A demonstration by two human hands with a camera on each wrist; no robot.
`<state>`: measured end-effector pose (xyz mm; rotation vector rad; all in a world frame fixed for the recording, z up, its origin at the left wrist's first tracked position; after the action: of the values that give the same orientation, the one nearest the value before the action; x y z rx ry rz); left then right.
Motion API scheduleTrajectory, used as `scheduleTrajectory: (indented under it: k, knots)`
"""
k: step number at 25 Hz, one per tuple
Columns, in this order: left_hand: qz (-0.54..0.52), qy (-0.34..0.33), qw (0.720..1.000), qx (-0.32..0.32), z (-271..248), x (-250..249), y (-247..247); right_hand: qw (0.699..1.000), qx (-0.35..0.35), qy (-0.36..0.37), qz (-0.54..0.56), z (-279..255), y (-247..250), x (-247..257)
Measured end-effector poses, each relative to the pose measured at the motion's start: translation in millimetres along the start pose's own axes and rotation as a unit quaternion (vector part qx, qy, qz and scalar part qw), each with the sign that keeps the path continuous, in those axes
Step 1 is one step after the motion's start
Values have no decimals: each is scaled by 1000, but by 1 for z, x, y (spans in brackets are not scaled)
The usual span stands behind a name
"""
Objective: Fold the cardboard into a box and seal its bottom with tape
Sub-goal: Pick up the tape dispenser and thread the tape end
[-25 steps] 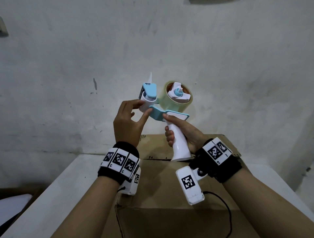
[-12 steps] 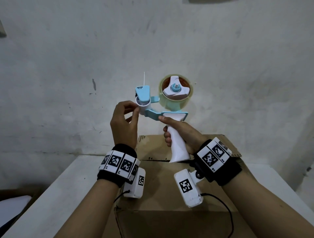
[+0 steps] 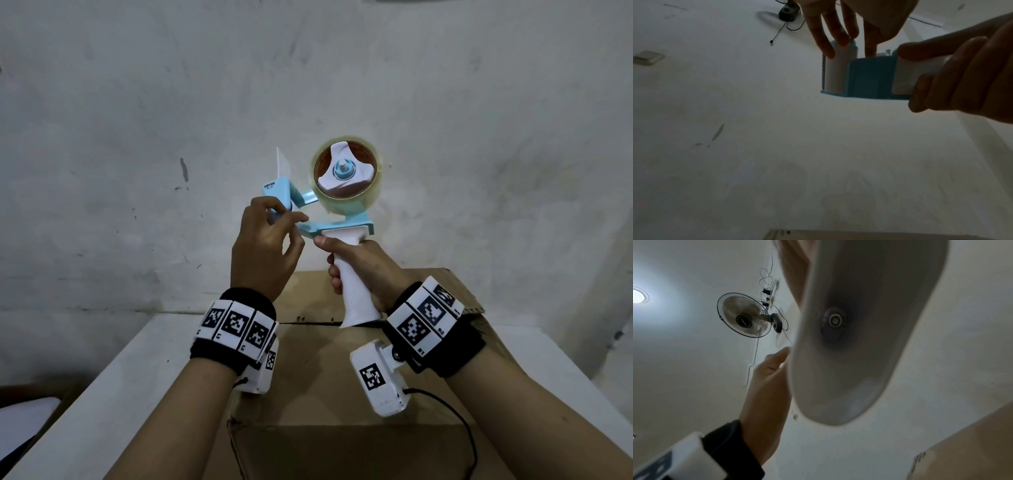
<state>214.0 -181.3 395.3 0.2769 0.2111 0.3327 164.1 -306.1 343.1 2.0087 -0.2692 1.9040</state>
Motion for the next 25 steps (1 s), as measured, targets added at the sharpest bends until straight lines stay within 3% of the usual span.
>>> scheduleTrajectory:
  k: [5, 11, 15, 19, 22, 23, 25]
  knots:
    - [6, -13, 1000, 9, 2, 5, 3, 999, -21, 12, 23, -1, 6, -2]
    - [-116, 83, 990, -9, 2, 20, 17, 999, -36, 23, 31, -1, 7, 2]
    - [-310, 269, 912, -8, -3, 42, 5, 999, -27, 28, 29, 0, 2, 2]
    - [-319, 270, 908, 35, 0, 40, 0, 999, -14, 15, 31, 5, 2, -1]
    - [-351, 285, 892, -5, 0, 44, 2, 1000, -6, 22, 21, 5, 0, -3]
    - [-371, 305, 877, -17, -1, 47, 1, 1000, -1, 25, 13, 4, -2, -3]
    - [-429, 375, 822, -20, -6, 56, -9, 1000, 8, 27, 4, 3, -4, -3]
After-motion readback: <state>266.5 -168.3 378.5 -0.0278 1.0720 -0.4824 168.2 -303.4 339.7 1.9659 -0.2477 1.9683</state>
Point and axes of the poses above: each hand's wrist, its own z-axis towards the middle knuckle, its own y-axis out of the back of the hand, x = y × z, the point moved 8 cm from there along z, towards the middle knuckle, and after that the axes turned 12 degrees about -z, right-handed, at the moved point
